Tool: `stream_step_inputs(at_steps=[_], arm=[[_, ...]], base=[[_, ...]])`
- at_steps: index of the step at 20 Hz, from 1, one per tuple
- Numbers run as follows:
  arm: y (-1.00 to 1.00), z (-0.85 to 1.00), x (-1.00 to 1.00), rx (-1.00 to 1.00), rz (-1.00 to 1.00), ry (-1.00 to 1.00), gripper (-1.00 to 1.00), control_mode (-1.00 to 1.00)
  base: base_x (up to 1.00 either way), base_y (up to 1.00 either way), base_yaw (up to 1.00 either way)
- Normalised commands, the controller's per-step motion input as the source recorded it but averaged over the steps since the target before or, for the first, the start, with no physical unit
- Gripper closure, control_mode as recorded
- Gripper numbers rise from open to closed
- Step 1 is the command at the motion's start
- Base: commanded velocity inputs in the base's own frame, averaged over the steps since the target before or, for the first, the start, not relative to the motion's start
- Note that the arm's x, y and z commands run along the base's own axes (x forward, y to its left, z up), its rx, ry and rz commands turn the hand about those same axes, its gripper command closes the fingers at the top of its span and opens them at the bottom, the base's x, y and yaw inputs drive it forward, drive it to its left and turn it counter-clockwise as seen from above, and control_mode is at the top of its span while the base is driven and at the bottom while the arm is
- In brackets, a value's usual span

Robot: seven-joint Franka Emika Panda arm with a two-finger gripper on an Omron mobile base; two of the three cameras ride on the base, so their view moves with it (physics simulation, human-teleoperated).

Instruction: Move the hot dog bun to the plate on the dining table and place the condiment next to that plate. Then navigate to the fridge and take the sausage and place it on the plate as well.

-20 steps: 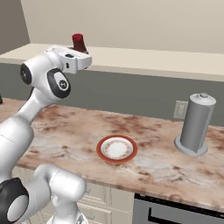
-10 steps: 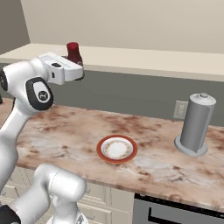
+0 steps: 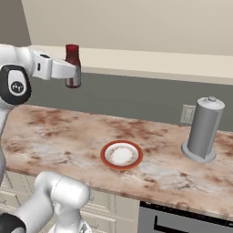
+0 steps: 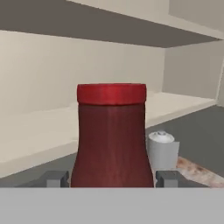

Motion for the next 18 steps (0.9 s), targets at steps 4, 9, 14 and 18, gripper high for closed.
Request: stream_step_inputs(at_steps=[4,9,14,18], arm=[[-0.02,-0.11,-0.72,0.03,-0.12,0.07,1.0,-1.0],[-0.06,-0.27,-1.0,0.0,-0.12,-0.16,1.0,-1.0],[-0.16,-0.04,-1.0,0.07,-0.2,-0.3,1.0,-1.0],[-0.16,-0.01,-0.92,0.08,-0.22,-0.12,1.0,-1.0]], base=[[0.0,0.0,0.0],[0.0,0.0,0.0],[0.0,0.0,0.0],[0.0,0.0,0.0]])
